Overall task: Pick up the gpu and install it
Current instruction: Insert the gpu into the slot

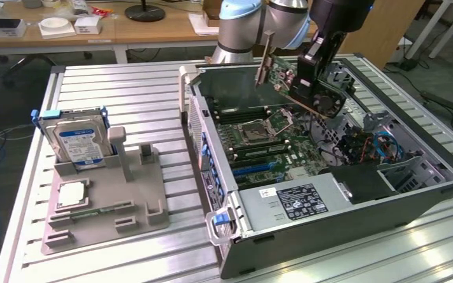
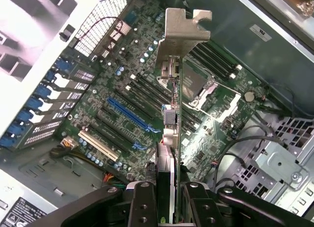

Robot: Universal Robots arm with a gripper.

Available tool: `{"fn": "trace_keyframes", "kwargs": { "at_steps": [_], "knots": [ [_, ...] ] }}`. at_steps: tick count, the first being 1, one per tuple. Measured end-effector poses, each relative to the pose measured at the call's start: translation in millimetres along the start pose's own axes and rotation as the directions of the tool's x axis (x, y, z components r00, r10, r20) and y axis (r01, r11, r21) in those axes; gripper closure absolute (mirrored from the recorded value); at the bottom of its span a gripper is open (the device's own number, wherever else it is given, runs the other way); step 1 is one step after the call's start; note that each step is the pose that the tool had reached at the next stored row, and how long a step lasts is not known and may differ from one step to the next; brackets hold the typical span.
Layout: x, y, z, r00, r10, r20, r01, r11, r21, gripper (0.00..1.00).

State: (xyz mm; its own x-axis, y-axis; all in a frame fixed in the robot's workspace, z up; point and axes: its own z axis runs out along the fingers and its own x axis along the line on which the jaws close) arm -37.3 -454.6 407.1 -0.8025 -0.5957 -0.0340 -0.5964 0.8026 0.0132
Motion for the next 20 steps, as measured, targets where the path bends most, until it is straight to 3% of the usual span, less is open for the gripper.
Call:
{"fn": "trace_keyframes", "kwargs": {
  "at_steps": [10,20],
  "knots": [
    [0.0,0.0,0.1,0.9959,-0.091,-0.0006,0.091,0.9959,-0.0037,0.73],
    [0.0,0.0,0.1,0.9805,-0.197,-0.0004,0.197,0.9804,-0.0085,0.73]
  ]
}}
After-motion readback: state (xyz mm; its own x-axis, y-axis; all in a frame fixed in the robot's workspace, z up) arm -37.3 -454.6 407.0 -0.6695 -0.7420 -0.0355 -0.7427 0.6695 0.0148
